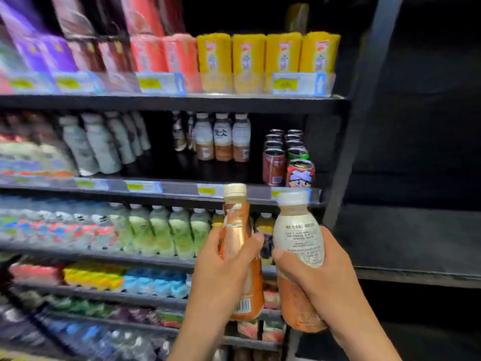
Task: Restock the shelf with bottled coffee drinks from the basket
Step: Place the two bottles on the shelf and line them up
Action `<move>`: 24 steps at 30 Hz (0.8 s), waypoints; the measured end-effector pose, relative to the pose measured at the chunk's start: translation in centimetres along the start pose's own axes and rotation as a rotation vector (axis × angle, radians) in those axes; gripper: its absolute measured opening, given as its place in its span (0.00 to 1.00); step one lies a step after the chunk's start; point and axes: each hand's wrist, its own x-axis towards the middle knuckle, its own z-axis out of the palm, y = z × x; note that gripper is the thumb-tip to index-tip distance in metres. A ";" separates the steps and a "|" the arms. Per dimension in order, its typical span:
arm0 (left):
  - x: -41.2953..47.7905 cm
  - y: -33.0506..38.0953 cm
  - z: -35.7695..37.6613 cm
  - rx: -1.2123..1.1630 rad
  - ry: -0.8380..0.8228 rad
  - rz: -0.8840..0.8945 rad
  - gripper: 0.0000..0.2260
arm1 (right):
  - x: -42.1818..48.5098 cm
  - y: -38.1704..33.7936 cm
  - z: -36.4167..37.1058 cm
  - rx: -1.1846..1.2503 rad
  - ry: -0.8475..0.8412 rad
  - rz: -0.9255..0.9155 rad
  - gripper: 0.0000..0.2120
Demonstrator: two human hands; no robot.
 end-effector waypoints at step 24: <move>18.7 3.3 -18.1 -0.036 0.006 -0.070 0.16 | 14.1 -6.4 23.0 0.088 -0.061 -0.017 0.15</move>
